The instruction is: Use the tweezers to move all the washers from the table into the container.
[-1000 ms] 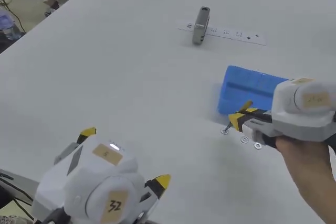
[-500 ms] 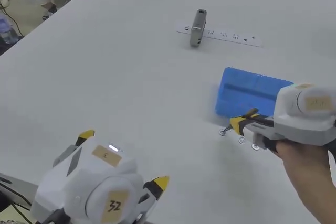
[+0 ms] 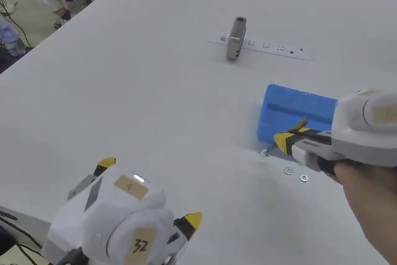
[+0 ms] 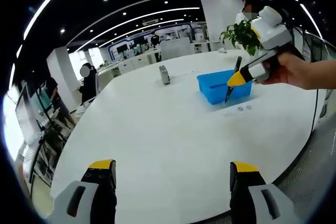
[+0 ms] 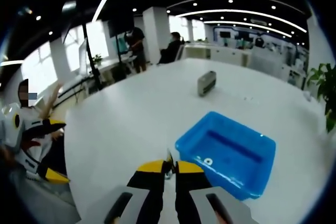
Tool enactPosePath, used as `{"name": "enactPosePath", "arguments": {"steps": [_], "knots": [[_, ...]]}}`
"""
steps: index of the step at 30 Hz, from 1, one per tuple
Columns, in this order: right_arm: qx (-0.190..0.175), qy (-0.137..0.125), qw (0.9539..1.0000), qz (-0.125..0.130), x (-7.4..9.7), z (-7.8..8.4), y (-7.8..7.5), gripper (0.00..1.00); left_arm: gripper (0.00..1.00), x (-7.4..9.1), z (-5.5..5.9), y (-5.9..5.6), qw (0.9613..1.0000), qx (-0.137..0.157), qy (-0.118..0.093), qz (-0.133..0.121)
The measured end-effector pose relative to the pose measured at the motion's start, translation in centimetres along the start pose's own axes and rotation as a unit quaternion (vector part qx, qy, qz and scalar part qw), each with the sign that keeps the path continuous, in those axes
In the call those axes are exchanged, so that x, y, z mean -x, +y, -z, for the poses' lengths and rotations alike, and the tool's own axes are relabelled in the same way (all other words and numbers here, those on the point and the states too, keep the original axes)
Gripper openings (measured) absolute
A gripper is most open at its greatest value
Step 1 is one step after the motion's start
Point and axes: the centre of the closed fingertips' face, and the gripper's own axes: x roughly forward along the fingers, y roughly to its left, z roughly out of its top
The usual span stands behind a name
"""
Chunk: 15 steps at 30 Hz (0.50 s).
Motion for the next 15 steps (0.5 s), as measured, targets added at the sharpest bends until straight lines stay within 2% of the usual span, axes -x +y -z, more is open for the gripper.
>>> {"name": "enactPosePath", "arguments": {"steps": [4, 8, 9, 15], "knots": [[0.004, -0.015, 0.9999, 0.003, 1.2, -1.4, -0.3, 0.03, 0.91, 0.0, 0.0, 0.0, 1.0, 0.0, 0.001, 0.0], [0.004, -0.031, 0.9995, 0.008, 1.6, -2.7, -0.7, 0.03, 0.91, 0.0, 0.1, 0.0, 1.0, -0.001, 0.002, 0.0], [0.002, -0.038, 0.9992, 0.011, 2.1, -3.4, -0.9, 0.03, 0.91, 0.0, 0.1, 0.0, 1.0, -0.001, 0.002, -0.001], [0.0, -0.064, 0.9973, 0.037, 2.5, -5.3, -2.5, 0.03, 0.91, 0.0, 0.0, 0.0, 1.0, 0.001, 0.001, 0.0]]}}
